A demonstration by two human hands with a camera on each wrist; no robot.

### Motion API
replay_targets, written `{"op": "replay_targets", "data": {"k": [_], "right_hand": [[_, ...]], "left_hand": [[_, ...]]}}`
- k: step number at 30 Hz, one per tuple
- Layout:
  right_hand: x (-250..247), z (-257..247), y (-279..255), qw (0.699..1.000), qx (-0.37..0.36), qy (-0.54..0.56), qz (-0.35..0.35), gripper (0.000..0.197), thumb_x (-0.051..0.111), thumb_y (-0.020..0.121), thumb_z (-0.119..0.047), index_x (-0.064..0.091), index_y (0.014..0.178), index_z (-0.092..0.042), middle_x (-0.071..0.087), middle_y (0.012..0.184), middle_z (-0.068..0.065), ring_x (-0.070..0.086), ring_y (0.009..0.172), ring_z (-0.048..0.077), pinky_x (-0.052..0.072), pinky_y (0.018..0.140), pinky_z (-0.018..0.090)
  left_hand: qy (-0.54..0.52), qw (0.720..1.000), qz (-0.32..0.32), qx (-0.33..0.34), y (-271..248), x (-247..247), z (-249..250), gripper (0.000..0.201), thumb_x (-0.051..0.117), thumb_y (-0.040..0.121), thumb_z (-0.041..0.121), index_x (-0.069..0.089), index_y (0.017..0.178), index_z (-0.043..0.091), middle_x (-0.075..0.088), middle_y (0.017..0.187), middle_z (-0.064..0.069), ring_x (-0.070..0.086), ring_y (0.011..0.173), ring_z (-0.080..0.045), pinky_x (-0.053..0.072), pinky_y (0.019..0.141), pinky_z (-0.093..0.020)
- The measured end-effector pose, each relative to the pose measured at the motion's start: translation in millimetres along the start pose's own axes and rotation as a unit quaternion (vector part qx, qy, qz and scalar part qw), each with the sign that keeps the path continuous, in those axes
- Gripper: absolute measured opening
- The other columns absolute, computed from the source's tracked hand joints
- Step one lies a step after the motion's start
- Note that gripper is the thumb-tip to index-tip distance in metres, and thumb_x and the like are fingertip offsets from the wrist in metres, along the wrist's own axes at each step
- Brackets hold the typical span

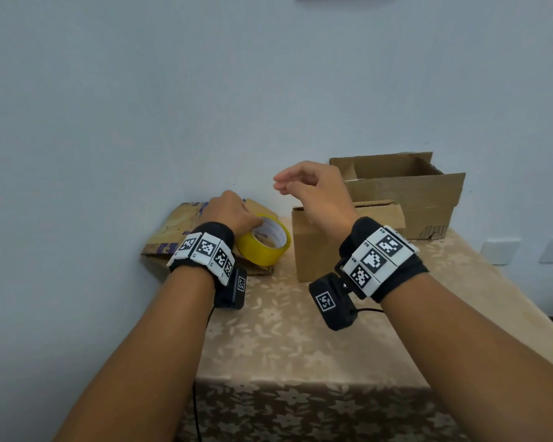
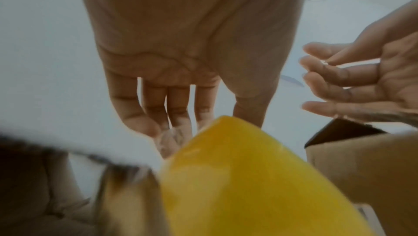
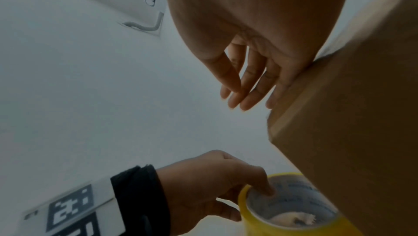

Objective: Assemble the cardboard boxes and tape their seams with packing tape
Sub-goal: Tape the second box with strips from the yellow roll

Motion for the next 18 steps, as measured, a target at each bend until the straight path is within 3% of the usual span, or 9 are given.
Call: {"op": "replay_targets", "data": {"k": [3, 5, 7, 10, 13, 16, 18], "right_hand": [[-5.4, -4.6, 0.4, 0.997, -0.009, 0.070, 0.010, 0.029, 0.053, 0.093, 0.010, 0.075, 0.099, -0.007, 0.078, 0.094, 0.009, 0.074, 0.091, 0.018, 0.057, 0.084, 0.022], [-10.6, -6.7, 1.7, 0.995, -0.004, 0.097, 0.015, 0.030, 0.051, 0.092, 0.011, 0.074, 0.103, -0.005, 0.078, 0.097, 0.012, 0.074, 0.098, 0.027, 0.060, 0.093, 0.032], [-16.3, -9.2, 3.1, 0.995, 0.006, 0.102, 0.011, 0.031, 0.053, 0.092, 0.010, 0.074, 0.108, -0.007, 0.077, 0.102, 0.011, 0.073, 0.103, 0.028, 0.059, 0.097, 0.038], [-21.4, -12.1, 1.6, 0.997, 0.006, 0.062, -0.039, 0.030, 0.067, 0.093, 0.001, 0.071, 0.118, -0.014, 0.074, 0.112, 0.008, 0.072, 0.102, 0.021, 0.059, 0.093, 0.031], [-20.8, -9.9, -4.0, 0.996, -0.010, 0.009, -0.086, 0.045, 0.085, 0.085, -0.015, 0.067, 0.125, -0.016, 0.073, 0.115, 0.007, 0.071, 0.102, 0.016, 0.057, 0.088, 0.023], [-20.1, -5.8, -6.8, 0.994, -0.028, -0.038, -0.100, 0.061, 0.093, 0.074, -0.025, 0.065, 0.128, -0.022, 0.072, 0.116, -0.001, 0.067, 0.109, 0.010, 0.053, 0.098, 0.026], [-21.0, -5.6, -7.3, 0.994, -0.047, -0.051, -0.086, 0.062, 0.095, 0.072, -0.025, 0.066, 0.127, -0.023, 0.072, 0.113, -0.003, 0.067, 0.109, 0.008, 0.049, 0.104, 0.028]], "left_hand": [[0.000, 0.999, 0.048, 0.006, -1.2, -13.1, 6.7, 0.014, 0.076, 0.077, 0.034, 0.076, 0.078, 0.020, 0.074, 0.084, -0.002, 0.070, 0.087, -0.026, 0.057, 0.079, -0.035], [0.012, 0.996, 0.090, 0.011, -2.9, -23.2, 13.3, 0.015, 0.075, 0.078, 0.038, 0.077, 0.083, 0.024, 0.075, 0.093, 0.000, 0.068, 0.095, -0.027, 0.054, 0.094, -0.043], [0.010, 0.992, 0.126, 0.017, -5.1, -32.9, 20.6, 0.018, 0.074, 0.078, 0.043, 0.076, 0.085, 0.026, 0.075, 0.098, 0.003, 0.066, 0.101, -0.027, 0.049, 0.101, -0.046], [-0.014, 0.986, 0.165, 0.028, -9.8, -46.9, 33.7, 0.023, 0.073, 0.078, 0.047, 0.075, 0.086, 0.026, 0.072, 0.094, 0.006, 0.065, 0.103, -0.027, 0.047, 0.102, -0.047], [-0.026, 0.980, 0.190, 0.047, -15.0, -60.1, 48.7, 0.021, 0.073, 0.076, 0.046, 0.072, 0.081, 0.026, 0.066, 0.087, 0.009, 0.066, 0.101, -0.026, 0.048, 0.101, -0.047], [-0.014, 0.977, 0.201, 0.065, -21.8, -68.3, 64.6, 0.021, 0.074, 0.077, 0.048, 0.071, 0.083, 0.028, 0.063, 0.085, 0.010, 0.065, 0.099, -0.025, 0.047, 0.101, -0.048], [-0.022, 0.975, 0.208, 0.070, -24.3, -69.8, 71.0, 0.024, 0.075, 0.077, 0.049, 0.072, 0.085, 0.027, 0.063, 0.086, 0.009, 0.065, 0.097, -0.025, 0.048, 0.099, -0.047]]}}
Point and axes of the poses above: each hand's wrist, its own y-axis towards the middle knuckle, its own x-axis out of the palm, z = x × y, the point moved 2 cm from there along y, towards the middle knuckle
